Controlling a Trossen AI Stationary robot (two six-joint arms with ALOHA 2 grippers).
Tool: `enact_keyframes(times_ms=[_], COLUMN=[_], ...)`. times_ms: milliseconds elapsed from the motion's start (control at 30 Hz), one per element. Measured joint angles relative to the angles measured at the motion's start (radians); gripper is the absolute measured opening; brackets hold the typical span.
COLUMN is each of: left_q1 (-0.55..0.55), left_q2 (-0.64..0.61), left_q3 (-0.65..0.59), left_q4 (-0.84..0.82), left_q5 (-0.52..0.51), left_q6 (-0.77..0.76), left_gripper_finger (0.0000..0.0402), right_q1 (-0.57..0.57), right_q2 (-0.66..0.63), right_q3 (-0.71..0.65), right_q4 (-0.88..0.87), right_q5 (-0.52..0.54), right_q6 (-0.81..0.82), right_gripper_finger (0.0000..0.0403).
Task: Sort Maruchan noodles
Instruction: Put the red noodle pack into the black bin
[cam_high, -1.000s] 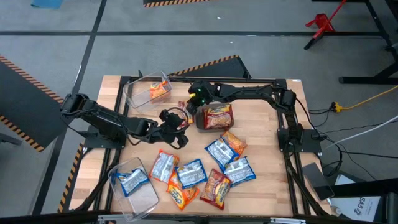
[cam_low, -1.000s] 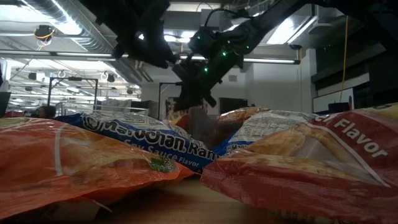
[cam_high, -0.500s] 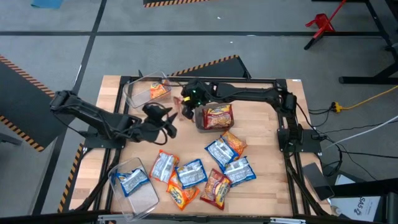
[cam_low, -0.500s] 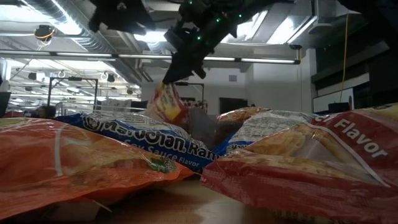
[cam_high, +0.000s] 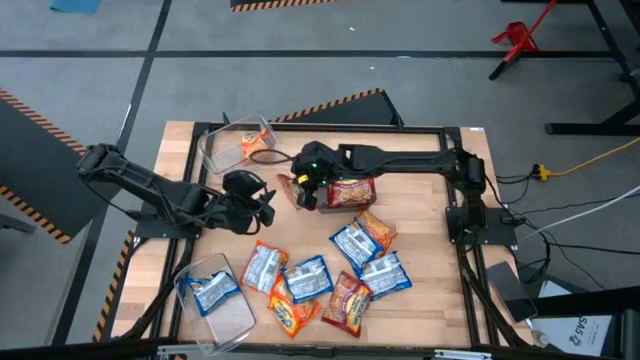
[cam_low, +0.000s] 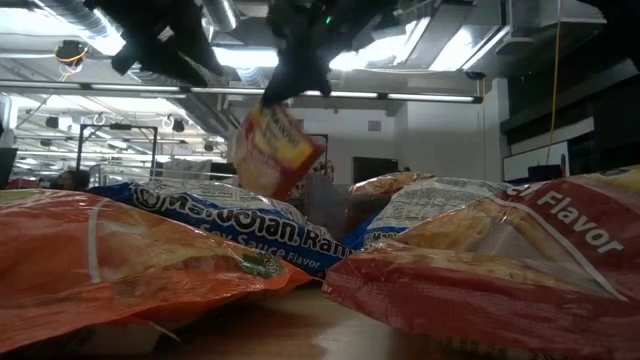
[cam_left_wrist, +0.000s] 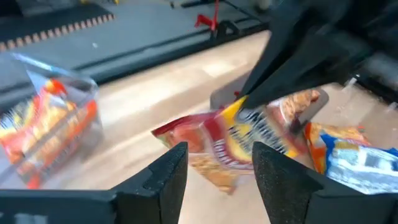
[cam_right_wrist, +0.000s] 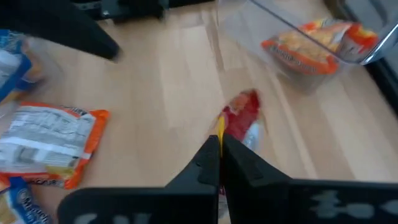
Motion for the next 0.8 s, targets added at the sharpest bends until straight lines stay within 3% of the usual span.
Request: enact_keyframes(times_ms=[200,333,500,700,800], left_q1=[-0.019,-0.028,-0.028,-0.028,-0.026], left_q2=[0.0,0.0,0.002,0.002,0.002], left_q3=[-0.05,-0.102,-0.212,-0.355,-0.395], left_q4=[0.027,0.149,0.468,1.007,1.18], left_q5=[0.01,-0.013,-0.02,-0.002,0.04], left_q6=[-0.081,-0.096,-0.01,0.289,0.427], left_gripper_finger=[0.0216,0.0232,0.0236,0.0237,0.0237], right_q1=[0.04,0.064,0.099,0.13,0.147], right_q2=[-0.101,-0.156,-0.223,-0.28,-0.304], right_q3=[0.0,0.0,0.0,0.0,0.0], right_q4=[-0.063,-0.085,-0.086,-0.088,-0.081], right_q5=[0.049,0.088,0.146,0.153,0.154], right_q6=[-0.019,-0.026,-0.046,-0.046,-0.05], right_gripper_finger=[0.0,0.0,0.0,0.0,0.0])
